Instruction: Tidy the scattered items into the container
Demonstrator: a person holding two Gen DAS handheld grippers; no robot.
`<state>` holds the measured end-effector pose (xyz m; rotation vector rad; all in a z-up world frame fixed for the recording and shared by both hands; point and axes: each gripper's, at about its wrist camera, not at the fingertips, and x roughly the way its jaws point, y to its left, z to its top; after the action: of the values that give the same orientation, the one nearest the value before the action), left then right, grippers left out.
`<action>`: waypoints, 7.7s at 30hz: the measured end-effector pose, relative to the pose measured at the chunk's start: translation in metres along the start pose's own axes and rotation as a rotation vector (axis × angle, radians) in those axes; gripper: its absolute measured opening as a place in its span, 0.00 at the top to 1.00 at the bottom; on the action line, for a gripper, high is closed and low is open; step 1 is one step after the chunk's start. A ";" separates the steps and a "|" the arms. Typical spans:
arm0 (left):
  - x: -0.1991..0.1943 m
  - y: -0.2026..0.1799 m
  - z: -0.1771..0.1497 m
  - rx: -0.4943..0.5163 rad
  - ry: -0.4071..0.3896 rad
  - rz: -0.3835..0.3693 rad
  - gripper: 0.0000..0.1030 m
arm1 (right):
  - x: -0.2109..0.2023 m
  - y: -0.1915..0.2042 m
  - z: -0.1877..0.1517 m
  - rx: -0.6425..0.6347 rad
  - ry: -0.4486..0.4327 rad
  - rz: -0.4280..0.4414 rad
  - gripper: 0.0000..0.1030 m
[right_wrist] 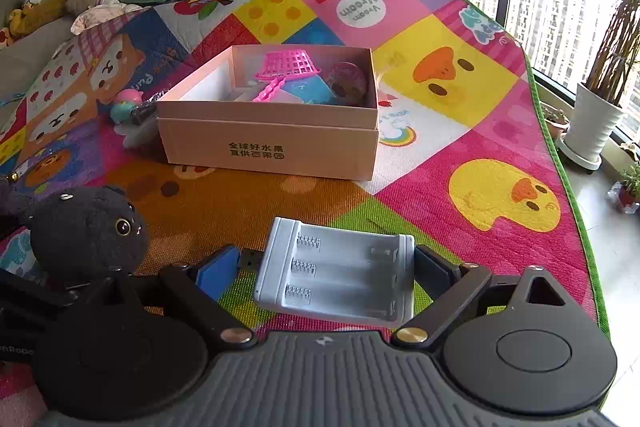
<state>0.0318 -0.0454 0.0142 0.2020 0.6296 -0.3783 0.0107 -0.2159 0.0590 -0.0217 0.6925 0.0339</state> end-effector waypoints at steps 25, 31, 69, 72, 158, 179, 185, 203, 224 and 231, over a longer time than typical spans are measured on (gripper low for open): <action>-0.004 0.034 0.166 -0.022 -0.316 -0.060 0.20 | -0.062 -0.034 0.062 -0.010 -0.223 -0.011 0.10; 0.056 0.056 0.186 -0.102 -0.258 -0.091 0.15 | -0.035 -0.035 0.070 -0.022 -0.181 -0.026 0.10; 0.023 0.099 0.002 -0.386 -0.132 -0.108 0.01 | 0.133 0.109 0.160 -0.370 0.010 0.054 0.29; 0.024 0.100 0.002 -0.397 -0.132 -0.113 0.00 | 0.138 0.099 0.151 -0.359 0.061 0.073 0.29; 0.033 0.115 -0.003 -0.499 -0.087 -0.164 0.00 | 0.146 0.066 0.171 -0.008 0.217 0.234 0.65; -0.025 0.107 0.012 -0.291 -0.134 0.024 0.00 | 0.126 0.074 0.167 -0.015 0.121 0.290 0.93; -0.017 0.108 0.012 -0.301 -0.118 0.009 0.00 | 0.158 0.068 0.163 0.050 0.269 0.329 0.92; 0.007 0.122 0.014 -0.261 -0.078 0.099 0.00 | 0.060 0.011 0.129 0.045 -0.025 0.151 0.46; 0.136 0.213 0.094 -0.372 0.059 0.326 0.26 | 0.028 0.005 0.003 -0.049 -0.085 0.008 0.18; 0.115 0.201 0.087 -0.295 0.023 0.313 0.48 | 0.026 0.003 -0.005 -0.051 -0.074 -0.007 0.17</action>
<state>0.2450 0.0795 0.0275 0.0208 0.6564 0.0205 0.0269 -0.2123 0.0387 -0.0715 0.6173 0.0453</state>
